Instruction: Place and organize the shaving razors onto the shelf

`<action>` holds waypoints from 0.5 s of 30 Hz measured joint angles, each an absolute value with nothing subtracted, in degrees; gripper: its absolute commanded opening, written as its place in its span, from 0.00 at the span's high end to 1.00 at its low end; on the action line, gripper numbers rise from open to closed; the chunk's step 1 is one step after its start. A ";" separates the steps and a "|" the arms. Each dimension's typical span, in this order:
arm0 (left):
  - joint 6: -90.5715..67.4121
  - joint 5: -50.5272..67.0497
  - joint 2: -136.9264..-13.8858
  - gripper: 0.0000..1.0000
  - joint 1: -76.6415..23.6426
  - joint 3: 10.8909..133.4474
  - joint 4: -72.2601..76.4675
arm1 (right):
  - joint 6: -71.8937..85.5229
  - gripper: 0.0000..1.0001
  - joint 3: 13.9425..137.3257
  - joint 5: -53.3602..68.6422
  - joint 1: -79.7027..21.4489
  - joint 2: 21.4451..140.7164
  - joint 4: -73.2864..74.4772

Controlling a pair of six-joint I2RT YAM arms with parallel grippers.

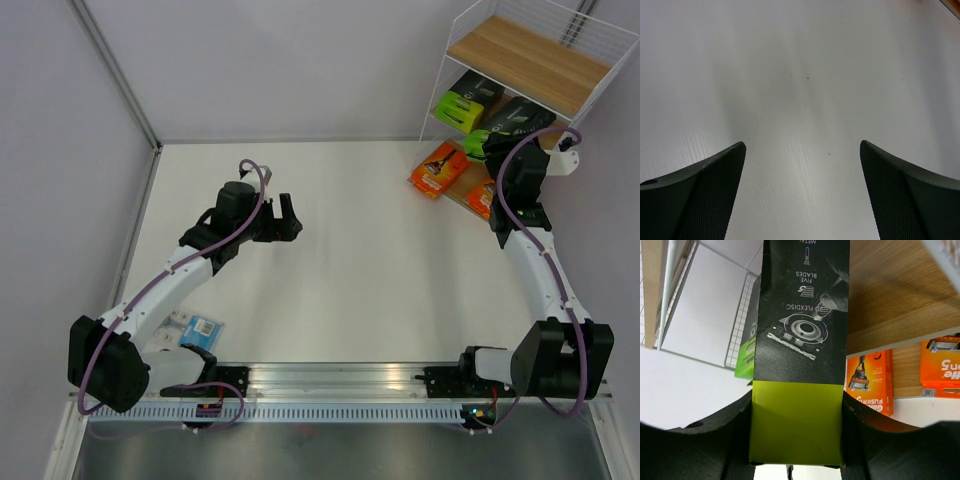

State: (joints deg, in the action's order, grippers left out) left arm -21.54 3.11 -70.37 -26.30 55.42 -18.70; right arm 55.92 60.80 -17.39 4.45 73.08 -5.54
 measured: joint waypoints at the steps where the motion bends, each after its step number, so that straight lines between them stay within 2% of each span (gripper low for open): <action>1: -21.54 3.05 -70.37 0.00 -26.30 55.33 -18.68 | 55.94 0.72 60.80 -18.13 4.49 73.08 -5.48; 5: -21.54 2.85 -70.37 0.00 -26.30 54.96 -18.70 | 56.34 0.73 60.88 -19.57 4.97 73.71 -5.61; 10: -21.54 2.24 -70.26 0.00 -26.30 54.89 -18.68 | 56.69 0.66 62.11 -19.35 5.23 75.18 -5.69; 11: -21.54 2.00 -70.22 0.00 -26.30 54.89 -18.68 | 56.69 0.63 62.48 -19.18 5.37 75.50 -5.54; 14: -21.54 1.83 -70.15 0.00 -26.30 54.89 -18.68 | 56.29 0.45 63.75 -18.83 5.74 76.34 -4.84; 15: -21.54 1.76 -70.11 0.00 -26.30 54.89 -18.68 | 56.18 0.33 64.27 -18.63 5.96 76.69 -4.47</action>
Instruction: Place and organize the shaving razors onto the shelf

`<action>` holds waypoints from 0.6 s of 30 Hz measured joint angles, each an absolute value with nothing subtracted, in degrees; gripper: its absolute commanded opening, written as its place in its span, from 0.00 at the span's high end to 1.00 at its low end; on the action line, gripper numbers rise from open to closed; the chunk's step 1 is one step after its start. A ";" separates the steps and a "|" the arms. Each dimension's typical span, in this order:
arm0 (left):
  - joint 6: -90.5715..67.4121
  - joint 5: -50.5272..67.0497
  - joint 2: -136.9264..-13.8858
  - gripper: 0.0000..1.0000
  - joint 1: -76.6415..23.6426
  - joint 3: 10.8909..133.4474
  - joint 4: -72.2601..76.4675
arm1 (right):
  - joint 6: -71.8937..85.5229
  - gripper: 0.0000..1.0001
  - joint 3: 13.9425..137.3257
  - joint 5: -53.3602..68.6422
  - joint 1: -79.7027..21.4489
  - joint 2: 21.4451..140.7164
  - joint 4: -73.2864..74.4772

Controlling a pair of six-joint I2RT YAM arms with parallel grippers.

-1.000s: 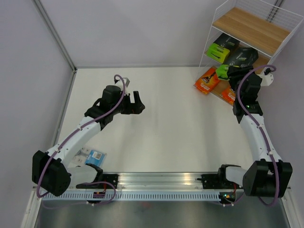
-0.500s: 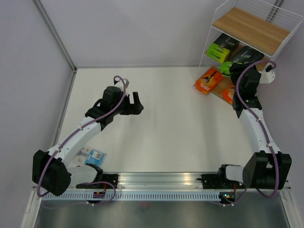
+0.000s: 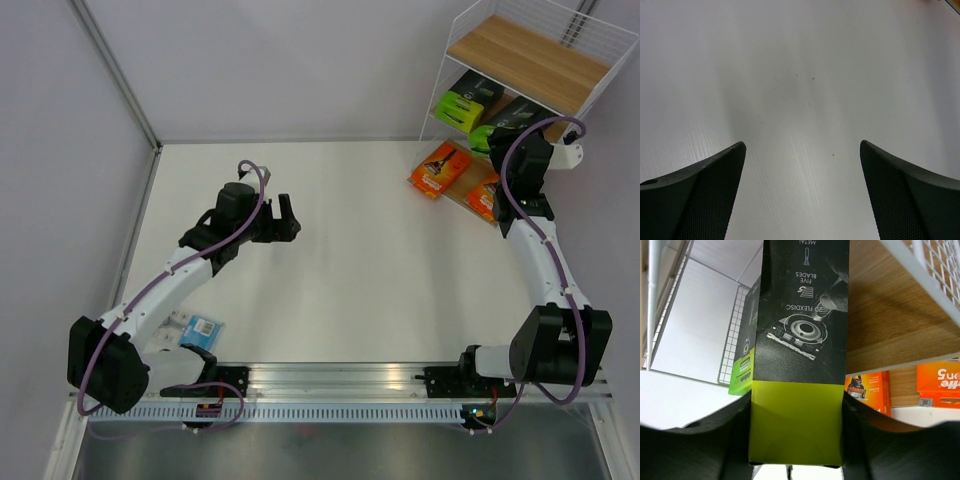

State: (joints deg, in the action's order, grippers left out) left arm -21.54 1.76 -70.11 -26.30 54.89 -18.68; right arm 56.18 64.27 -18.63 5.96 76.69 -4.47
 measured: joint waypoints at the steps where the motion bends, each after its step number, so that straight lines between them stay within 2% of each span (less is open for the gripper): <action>1: -21.52 1.72 -70.06 0.00 -26.30 54.89 -18.68 | 56.14 0.29 64.88 -18.37 6.17 77.03 -3.86; 3: -21.52 1.56 -69.91 0.00 -26.30 54.76 -18.63 | 56.07 0.20 66.26 -17.91 6.33 77.56 -2.87; 9: -21.52 1.48 -69.58 0.00 -26.30 54.06 -18.65 | 55.44 0.09 67.85 -16.49 6.57 76.71 2.83; 18: -21.54 1.50 -69.58 0.00 -26.30 53.98 -18.68 | 54.54 0.08 66.65 -15.94 8.05 74.19 11.22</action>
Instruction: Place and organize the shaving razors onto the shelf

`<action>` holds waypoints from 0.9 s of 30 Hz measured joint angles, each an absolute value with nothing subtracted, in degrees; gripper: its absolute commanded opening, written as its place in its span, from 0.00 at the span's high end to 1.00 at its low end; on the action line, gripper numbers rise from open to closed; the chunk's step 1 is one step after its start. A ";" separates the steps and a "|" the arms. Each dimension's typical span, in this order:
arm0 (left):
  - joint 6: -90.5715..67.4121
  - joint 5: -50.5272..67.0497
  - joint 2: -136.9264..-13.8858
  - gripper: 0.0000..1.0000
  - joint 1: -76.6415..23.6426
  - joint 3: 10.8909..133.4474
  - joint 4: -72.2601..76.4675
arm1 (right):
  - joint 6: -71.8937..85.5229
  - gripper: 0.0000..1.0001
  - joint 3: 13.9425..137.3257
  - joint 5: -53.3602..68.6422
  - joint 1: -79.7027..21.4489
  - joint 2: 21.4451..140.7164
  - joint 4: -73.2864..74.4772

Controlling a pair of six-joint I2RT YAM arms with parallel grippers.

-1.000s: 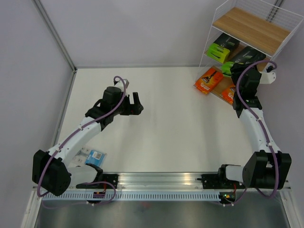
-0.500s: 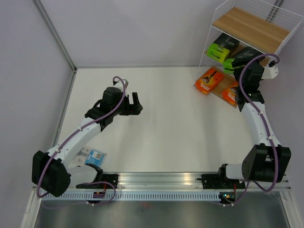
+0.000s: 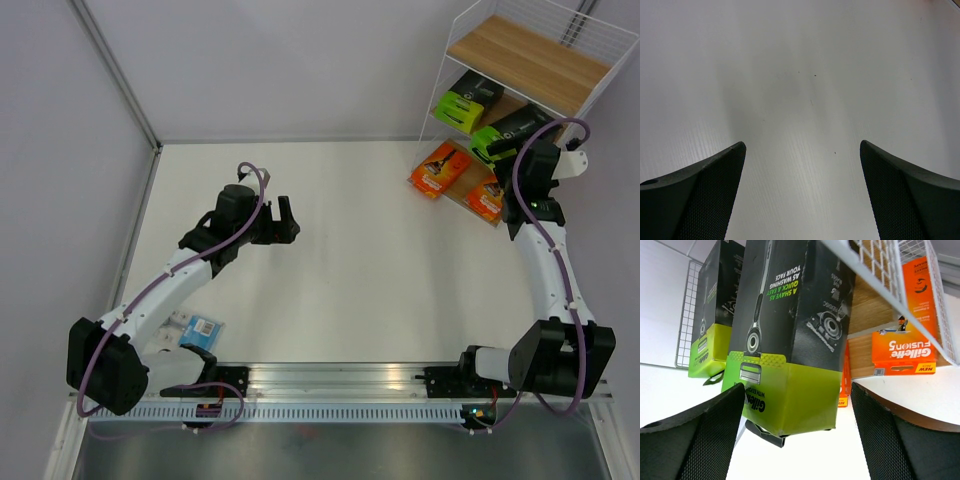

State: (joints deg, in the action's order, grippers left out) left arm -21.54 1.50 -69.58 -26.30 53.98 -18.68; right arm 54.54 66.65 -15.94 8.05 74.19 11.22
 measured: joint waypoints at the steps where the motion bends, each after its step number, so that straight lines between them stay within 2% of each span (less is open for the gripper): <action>1: -21.54 1.50 -69.56 0.00 -26.30 53.98 -18.68 | 54.43 0.08 66.52 -15.90 8.19 73.95 11.38; 17: -21.54 1.52 -69.08 0.00 -26.30 53.65 -18.65 | 46.54 0.10 69.78 -13.76 8.54 69.52 19.00; 22: -21.54 1.54 -68.77 0.00 -26.30 53.56 -18.65 | 41.58 0.29 72.34 -6.90 8.54 66.98 23.49; 25: -21.54 1.54 -68.60 0.01 -26.30 53.54 -18.65 | 35.77 0.49 75.68 -2.48 8.54 67.26 27.03; 26: -21.54 1.54 -68.58 0.00 -26.30 53.54 -18.65 | 33.85 0.61 77.21 -1.08 8.54 67.79 28.47; 27: -21.54 1.56 -68.58 0.00 -26.30 53.52 -18.63 | 31.62 0.65 78.78 0.23 8.54 68.38 29.45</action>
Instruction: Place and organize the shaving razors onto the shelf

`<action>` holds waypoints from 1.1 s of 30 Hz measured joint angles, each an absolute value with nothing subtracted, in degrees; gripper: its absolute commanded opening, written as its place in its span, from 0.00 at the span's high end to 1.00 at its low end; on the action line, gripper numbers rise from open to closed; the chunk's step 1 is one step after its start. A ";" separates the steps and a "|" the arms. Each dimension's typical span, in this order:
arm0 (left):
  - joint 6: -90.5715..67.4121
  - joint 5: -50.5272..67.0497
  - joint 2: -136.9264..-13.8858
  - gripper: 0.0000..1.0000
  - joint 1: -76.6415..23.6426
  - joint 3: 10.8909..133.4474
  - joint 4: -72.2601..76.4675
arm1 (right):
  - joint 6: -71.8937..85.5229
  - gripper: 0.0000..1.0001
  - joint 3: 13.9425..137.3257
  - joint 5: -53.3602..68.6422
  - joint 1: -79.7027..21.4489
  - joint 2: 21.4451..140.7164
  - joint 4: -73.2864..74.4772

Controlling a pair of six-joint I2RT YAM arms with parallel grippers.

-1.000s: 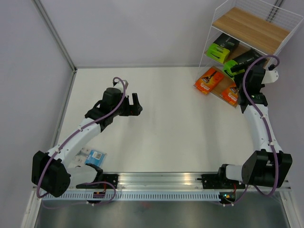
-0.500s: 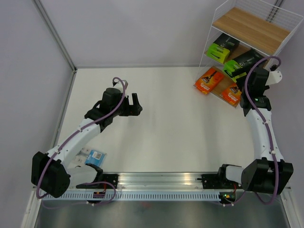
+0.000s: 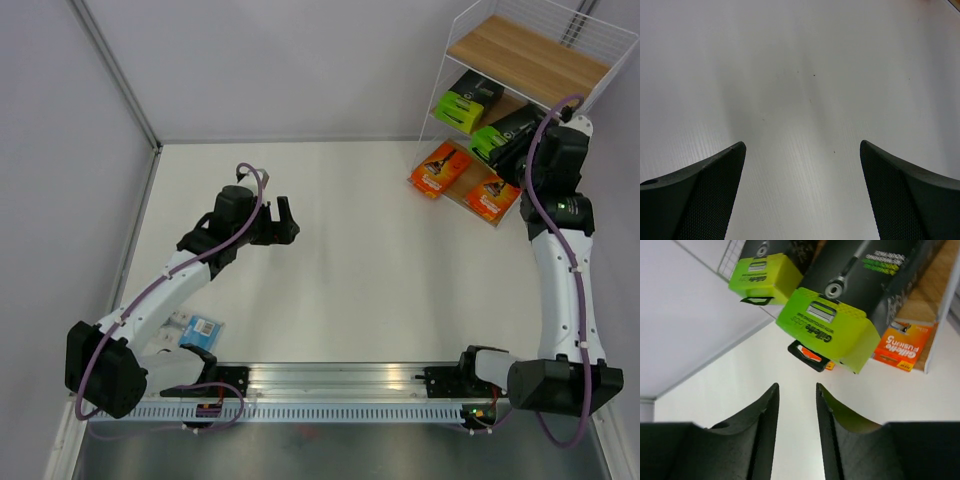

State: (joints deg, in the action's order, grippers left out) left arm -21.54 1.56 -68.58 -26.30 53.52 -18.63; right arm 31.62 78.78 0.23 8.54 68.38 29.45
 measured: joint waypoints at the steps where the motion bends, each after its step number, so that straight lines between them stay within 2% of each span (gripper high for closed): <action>1: -21.54 1.56 -68.58 0.00 -26.30 53.47 -18.63 | 29.54 0.70 80.68 1.76 8.54 69.30 30.59; 3: -21.54 1.58 -68.58 0.00 -26.30 53.36 -18.61 | 26.02 0.78 82.96 3.53 8.51 70.65 31.68; 6: -21.54 1.61 -68.58 0.00 -26.30 53.23 -18.57 | 19.68 0.83 87.33 4.99 8.49 74.56 33.76; 14: -21.52 1.61 -68.58 0.00 -26.30 53.19 -18.52 | 8.95 0.82 91.88 7.64 8.49 84.64 39.59; 33: -21.45 1.52 -68.64 0.00 -26.04 53.19 -18.50 | -2.70 0.73 93.56 -0.40 8.43 85.45 40.10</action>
State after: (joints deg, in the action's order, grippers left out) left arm -21.45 1.52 -68.64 -26.04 53.19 -18.50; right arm -2.70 93.56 -0.40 8.43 85.45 40.10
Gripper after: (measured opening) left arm 0.993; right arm 0.270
